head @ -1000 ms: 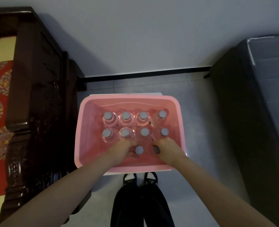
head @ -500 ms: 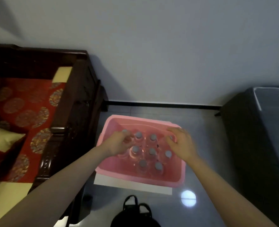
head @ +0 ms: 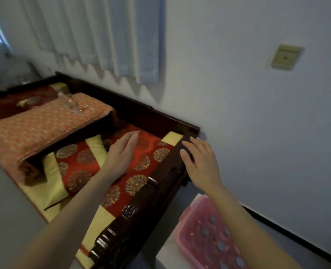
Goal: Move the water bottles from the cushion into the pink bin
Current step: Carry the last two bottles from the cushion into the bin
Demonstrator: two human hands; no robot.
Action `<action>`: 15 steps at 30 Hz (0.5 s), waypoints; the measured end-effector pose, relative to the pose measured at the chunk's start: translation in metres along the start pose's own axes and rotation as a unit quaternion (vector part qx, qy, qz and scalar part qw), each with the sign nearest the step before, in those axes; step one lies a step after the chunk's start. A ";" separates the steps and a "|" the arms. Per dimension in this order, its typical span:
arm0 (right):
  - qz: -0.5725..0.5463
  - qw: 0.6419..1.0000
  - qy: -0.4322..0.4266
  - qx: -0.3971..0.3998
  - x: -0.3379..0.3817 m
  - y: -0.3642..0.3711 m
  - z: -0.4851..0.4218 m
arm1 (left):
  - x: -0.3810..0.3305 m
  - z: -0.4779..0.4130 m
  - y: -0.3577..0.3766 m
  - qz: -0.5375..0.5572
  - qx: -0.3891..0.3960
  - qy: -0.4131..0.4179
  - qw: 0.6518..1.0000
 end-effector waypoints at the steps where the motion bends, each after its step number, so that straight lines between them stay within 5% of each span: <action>1: -0.004 1.000 -0.023 0.003 0.027 0.006 -0.010 | 0.001 0.003 -0.031 -0.001 -0.033 0.000 0.999; 8: -0.056 0.991 -0.119 0.017 0.211 0.056 -0.053 | 0.036 0.033 -0.238 0.009 -0.183 -0.018 0.983; 15: -0.099 0.984 -0.146 0.026 0.385 0.111 -0.093 | 0.082 0.065 -0.423 -0.033 -0.231 -0.026 0.972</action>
Point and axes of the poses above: each hand's wrist, its own z-axis away from the middle knuckle, its own y-axis out of the palm, x = y × z, the point moved 6 cm from there along -z, towards the middle knuckle, and after that the axes turned 13 degrees about z, right-handed, at the moved point
